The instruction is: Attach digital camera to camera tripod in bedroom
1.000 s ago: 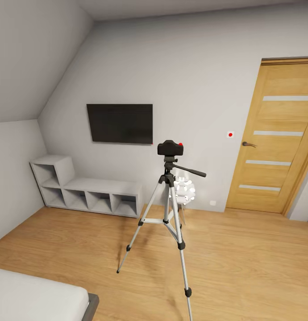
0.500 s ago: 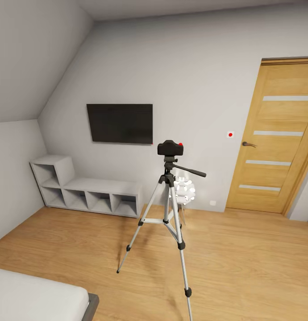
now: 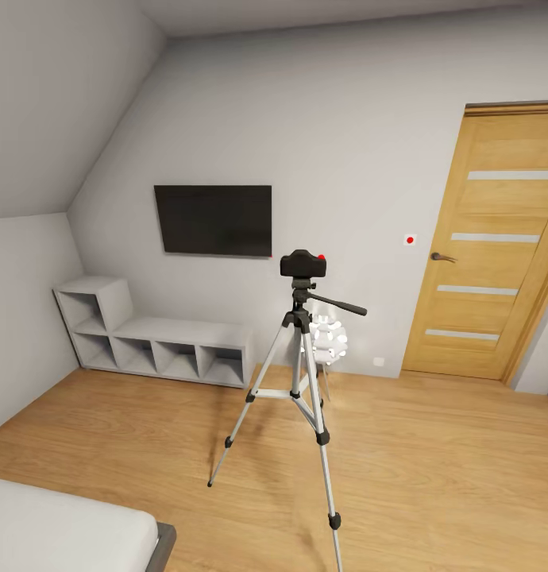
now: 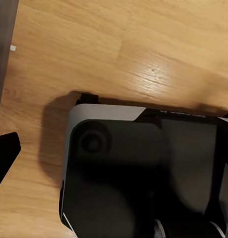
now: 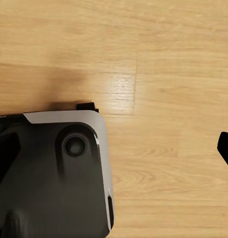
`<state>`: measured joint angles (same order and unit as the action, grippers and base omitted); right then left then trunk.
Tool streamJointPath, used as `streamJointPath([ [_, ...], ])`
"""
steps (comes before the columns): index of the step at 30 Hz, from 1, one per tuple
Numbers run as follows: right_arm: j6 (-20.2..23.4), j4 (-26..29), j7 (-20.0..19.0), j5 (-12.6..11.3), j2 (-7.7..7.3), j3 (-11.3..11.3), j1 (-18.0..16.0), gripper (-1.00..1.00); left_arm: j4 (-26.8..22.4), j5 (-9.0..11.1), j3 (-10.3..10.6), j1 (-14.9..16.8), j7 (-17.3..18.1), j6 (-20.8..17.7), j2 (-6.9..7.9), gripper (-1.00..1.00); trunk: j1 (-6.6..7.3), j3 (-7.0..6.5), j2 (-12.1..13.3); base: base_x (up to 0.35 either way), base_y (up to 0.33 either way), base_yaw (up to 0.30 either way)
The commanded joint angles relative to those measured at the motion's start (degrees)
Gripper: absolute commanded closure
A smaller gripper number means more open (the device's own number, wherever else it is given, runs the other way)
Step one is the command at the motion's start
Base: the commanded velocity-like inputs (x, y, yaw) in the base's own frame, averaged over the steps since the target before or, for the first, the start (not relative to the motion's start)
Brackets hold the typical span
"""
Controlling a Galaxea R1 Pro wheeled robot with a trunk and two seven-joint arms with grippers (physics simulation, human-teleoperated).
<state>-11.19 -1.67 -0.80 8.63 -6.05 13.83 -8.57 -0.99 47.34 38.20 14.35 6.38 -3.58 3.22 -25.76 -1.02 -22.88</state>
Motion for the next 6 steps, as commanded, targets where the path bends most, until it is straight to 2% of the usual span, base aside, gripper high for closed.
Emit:
streamJointPath([
  [1,-0.3,-0.2,-0.1,0.5,-0.02,0.5,0.0,-1.0,-0.1,0.5,0.5,0.0,0.1,-0.3,0.03,-1.0,-0.02,0.02,0.0,0.0,0.0,0.0],
  [6,-0.3,-0.1,-0.1,0.7,-0.02,0.4,0.0,-1.0,-0.1,0.4,0.5,0.0,0.1,-0.3,0.03,-1.0,-0.02,0.02,0.0,0.0,0.0,0.0],
])
